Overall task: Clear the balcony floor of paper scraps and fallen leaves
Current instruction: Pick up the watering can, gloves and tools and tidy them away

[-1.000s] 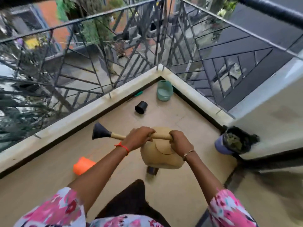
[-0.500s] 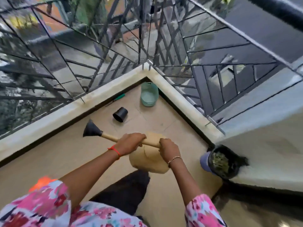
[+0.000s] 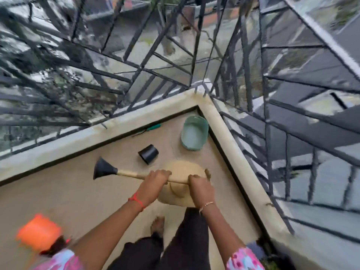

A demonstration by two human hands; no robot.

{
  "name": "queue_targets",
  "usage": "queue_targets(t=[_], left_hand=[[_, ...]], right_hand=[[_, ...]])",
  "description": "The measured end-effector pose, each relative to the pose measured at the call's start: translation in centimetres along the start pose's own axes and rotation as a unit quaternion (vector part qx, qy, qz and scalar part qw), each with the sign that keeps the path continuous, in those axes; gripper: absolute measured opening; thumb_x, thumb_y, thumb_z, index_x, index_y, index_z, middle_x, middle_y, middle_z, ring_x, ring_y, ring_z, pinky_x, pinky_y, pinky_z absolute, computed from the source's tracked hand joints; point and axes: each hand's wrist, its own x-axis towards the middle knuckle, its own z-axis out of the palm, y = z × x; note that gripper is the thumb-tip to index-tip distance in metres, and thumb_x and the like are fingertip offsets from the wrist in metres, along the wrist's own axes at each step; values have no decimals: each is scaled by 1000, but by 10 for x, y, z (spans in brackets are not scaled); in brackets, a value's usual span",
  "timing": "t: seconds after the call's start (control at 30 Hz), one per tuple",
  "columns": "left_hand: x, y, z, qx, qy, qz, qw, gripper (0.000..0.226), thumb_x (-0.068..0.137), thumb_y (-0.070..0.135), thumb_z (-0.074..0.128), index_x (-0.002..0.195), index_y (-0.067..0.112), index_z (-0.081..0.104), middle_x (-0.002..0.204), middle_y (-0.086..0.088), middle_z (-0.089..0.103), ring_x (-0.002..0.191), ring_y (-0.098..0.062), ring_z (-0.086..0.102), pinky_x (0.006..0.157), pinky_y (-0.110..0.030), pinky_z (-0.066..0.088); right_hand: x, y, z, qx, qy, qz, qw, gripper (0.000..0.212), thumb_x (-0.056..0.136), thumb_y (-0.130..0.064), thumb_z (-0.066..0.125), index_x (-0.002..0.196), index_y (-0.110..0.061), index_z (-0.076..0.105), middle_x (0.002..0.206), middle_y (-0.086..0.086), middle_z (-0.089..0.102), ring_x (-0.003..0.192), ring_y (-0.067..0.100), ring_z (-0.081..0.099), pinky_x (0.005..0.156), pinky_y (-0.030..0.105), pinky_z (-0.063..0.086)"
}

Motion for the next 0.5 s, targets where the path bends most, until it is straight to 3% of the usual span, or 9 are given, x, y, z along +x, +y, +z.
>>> queue_targets(t=[0.03, 0.1, 0.17, 0.23, 0.3, 0.33, 0.4, 0.43, 0.5], left_hand=[[18, -6, 5, -30, 9, -20, 999, 31, 89, 1, 46, 111, 18, 60, 105, -2, 61, 101, -20, 56, 85, -28, 42], [60, -23, 14, -99, 42, -79, 991, 32, 90, 4, 44, 113, 20, 59, 110, 1, 56, 105, -16, 53, 85, -10, 38], [102, -46, 30, -124, 86, -154, 977, 37, 94, 1, 41, 118, 24, 57, 111, 4, 50, 108, -18, 51, 76, 1, 33], [138, -68, 43, -123, 92, -205, 967, 40, 91, -6, 46, 121, 17, 61, 109, 1, 56, 105, -26, 57, 73, -9, 37], [177, -89, 56, -143, 115, -203, 962, 32, 88, -4, 51, 113, 9, 66, 104, -1, 61, 96, -27, 63, 76, -21, 43], [194, -100, 63, -146, 123, -202, 961, 29, 86, -3, 54, 109, 7, 68, 102, -2, 64, 92, -26, 64, 78, -25, 46], [218, -114, 71, -135, 146, -221, 955, 29, 80, -10, 61, 104, 4, 69, 98, -10, 67, 88, -28, 64, 78, -35, 51], [230, -122, 76, -125, 155, -227, 953, 30, 76, -13, 63, 102, 3, 69, 96, -14, 68, 87, -30, 64, 77, -38, 51], [250, -135, 85, -108, 165, -230, 953, 32, 73, -15, 64, 100, 2, 69, 95, -16, 68, 87, -33, 65, 77, -39, 52]], right_hand=[[27, 8, 1, -1, 8, -16, 1000, 19, 87, 1, 47, 101, -6, 59, 104, 12, 63, 95, 27, 62, 68, 31, 43], [95, 23, 3, -24, 30, -62, 997, 19, 75, 1, 64, 92, -8, 61, 92, 12, 65, 83, 27, 65, 60, 29, 45], [154, 32, -2, -36, -28, -117, 992, 28, 81, 7, 53, 106, -4, 57, 108, 17, 62, 99, 30, 60, 79, 36, 46], [201, 39, -8, -58, -48, -164, 984, 34, 87, 9, 41, 118, -1, 50, 120, 20, 55, 112, 32, 52, 93, 40, 38], [254, 44, -3, -62, -18, -194, 979, 33, 85, 9, 43, 117, 1, 52, 117, 21, 57, 111, 34, 52, 93, 41, 38], [281, 47, 9, -77, 21, -223, 972, 31, 80, 8, 51, 110, 1, 57, 108, 20, 61, 104, 33, 57, 89, 39, 42], [322, 51, 31, -90, 66, -250, 962, 31, 50, 1, 70, 80, -6, 67, 75, 11, 67, 73, 25, 65, 66, 29, 51], [341, 53, 43, -82, 81, -250, 961, 30, 39, -2, 69, 69, -9, 67, 62, 7, 64, 60, 23, 64, 56, 26, 51], [370, 53, 59, -58, 88, -267, 958, 18, 47, -3, 60, 63, -8, 63, 56, 8, 61, 53, 25, 62, 52, 28, 51]])
